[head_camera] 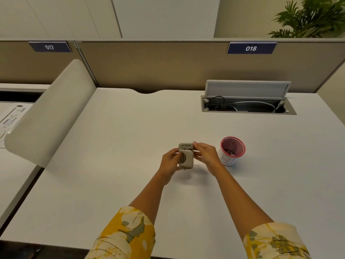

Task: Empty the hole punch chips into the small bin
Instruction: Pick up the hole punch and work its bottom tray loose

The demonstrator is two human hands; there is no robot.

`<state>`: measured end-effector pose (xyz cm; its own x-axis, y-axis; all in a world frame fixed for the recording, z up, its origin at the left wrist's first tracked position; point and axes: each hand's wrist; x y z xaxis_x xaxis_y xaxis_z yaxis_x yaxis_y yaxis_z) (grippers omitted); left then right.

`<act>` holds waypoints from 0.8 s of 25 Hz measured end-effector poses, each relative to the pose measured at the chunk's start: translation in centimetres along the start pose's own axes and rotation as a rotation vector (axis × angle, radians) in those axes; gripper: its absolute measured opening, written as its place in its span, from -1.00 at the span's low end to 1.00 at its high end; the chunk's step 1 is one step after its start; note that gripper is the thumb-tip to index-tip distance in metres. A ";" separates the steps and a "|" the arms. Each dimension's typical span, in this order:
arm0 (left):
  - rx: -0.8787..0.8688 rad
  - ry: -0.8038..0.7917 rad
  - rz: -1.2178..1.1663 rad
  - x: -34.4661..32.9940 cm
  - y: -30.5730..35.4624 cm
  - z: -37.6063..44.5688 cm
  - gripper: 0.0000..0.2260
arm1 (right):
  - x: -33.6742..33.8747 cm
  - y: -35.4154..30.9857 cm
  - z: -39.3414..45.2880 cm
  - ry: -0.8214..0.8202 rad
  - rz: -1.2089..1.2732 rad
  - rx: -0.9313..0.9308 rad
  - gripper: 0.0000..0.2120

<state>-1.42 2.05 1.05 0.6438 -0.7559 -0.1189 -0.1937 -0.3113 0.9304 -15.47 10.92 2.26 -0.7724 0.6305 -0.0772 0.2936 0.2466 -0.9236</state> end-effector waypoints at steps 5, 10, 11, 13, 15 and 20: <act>-0.010 -0.044 0.014 -0.4 0.6 -0.2 -0.74 | 0.1 0.1 -0.6 -0.037 0.059 0.021 -0.75; -0.014 -0.066 -0.013 -0.7 1.1 -0.5 -0.73 | 0.8 -0.4 -0.7 -0.052 0.095 -0.045 -0.75; -0.013 -0.070 -0.025 -0.7 1.1 -0.5 -0.72 | 1.0 -0.5 -0.6 -0.067 0.105 -0.075 -0.73; -0.012 -0.081 -0.045 -0.9 1.1 -0.6 -0.72 | 1.3 -0.7 -0.4 -0.079 0.131 -0.126 -0.71; -0.013 -0.098 -0.056 -1.1 1.2 -0.6 -0.72 | 1.3 -0.8 -0.5 -0.053 0.169 -0.172 -0.71; 0.008 -0.079 -0.072 -1.6 1.4 -0.4 -0.73 | 0.8 -1.1 -0.9 0.049 0.167 -0.140 -0.72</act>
<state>-2.43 3.02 2.63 0.5956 -0.7745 -0.2130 -0.1546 -0.3708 0.9158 -15.88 11.82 3.54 -0.6789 0.7056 -0.2031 0.4932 0.2333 -0.8380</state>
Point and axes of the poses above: each hand's wrist, its own z-axis towards the middle knuckle, its own x-axis out of the back of the hand, y = z × x, and after that the axes turned 6 degrees about -y, right-handed
